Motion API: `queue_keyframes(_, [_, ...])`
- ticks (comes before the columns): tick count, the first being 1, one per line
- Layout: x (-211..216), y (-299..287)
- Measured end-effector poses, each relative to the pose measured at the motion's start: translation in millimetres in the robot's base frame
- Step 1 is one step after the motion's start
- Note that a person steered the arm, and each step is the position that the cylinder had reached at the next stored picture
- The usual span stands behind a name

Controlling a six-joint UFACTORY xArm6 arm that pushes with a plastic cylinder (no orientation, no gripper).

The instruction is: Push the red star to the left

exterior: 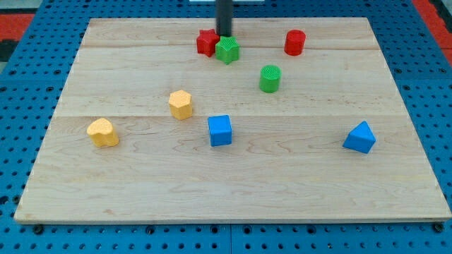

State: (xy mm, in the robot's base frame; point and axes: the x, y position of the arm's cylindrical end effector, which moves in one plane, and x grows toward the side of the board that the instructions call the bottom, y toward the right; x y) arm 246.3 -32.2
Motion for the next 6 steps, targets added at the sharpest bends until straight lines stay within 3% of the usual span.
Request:
queue_keyframes(1, [-5.6,-57.3])
queue_keyframes(3, [8.5,-17.9])
queue_keyframes(5, [24.6,-113.2])
queue_keyframes(6, [41.1,-84.1])
